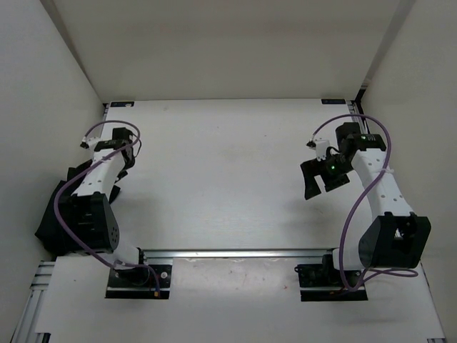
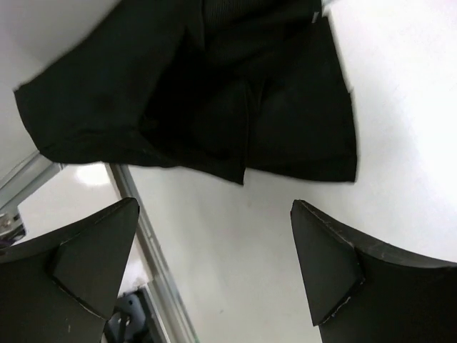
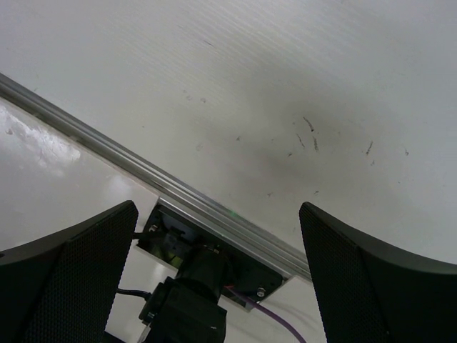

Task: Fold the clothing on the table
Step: Grab the skirt from the pile, then move the skirt to the center of the board, then flatten the skirt out

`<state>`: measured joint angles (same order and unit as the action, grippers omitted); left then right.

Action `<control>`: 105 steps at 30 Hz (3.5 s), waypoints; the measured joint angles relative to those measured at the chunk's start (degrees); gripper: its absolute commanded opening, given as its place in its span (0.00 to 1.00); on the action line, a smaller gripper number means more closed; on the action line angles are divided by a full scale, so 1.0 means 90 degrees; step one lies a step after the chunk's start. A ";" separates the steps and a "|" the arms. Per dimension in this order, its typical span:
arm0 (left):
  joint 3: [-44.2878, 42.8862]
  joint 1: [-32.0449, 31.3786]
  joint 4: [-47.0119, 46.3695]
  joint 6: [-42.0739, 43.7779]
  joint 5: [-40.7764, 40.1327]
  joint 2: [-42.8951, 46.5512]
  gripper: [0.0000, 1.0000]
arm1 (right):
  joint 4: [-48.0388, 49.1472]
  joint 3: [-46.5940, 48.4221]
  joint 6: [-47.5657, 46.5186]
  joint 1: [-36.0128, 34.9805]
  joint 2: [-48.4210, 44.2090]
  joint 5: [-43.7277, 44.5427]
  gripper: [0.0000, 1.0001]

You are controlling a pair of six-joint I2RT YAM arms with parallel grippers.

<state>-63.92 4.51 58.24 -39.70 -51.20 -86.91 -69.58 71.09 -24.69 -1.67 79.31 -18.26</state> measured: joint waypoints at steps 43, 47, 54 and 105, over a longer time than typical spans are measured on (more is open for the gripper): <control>0.0597 0.1406 -0.1110 0.0537 -0.0338 0.0384 0.97 | -0.0447 0.0639 -0.0389 0.0146 0.0522 0.0641 0.99; 0.0381 0.1409 -0.1241 0.0590 -0.0308 0.0102 0.16 | -0.0447 0.0639 -0.0498 0.0248 0.0517 0.0678 0.99; -0.0488 0.1435 -0.1481 0.0894 0.0129 -0.0306 0.00 | -0.0442 0.0634 -0.0546 0.0481 0.0491 0.0731 0.99; 0.0350 -0.4124 -0.1860 0.1741 0.4206 0.0172 0.99 | 0.0284 0.3478 0.0027 -0.0597 0.2693 -0.0374 0.99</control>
<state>-60.77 -32.60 41.50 -24.03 -13.34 -85.36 -67.02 102.39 -24.45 -7.05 103.55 -21.63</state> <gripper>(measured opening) 0.980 0.994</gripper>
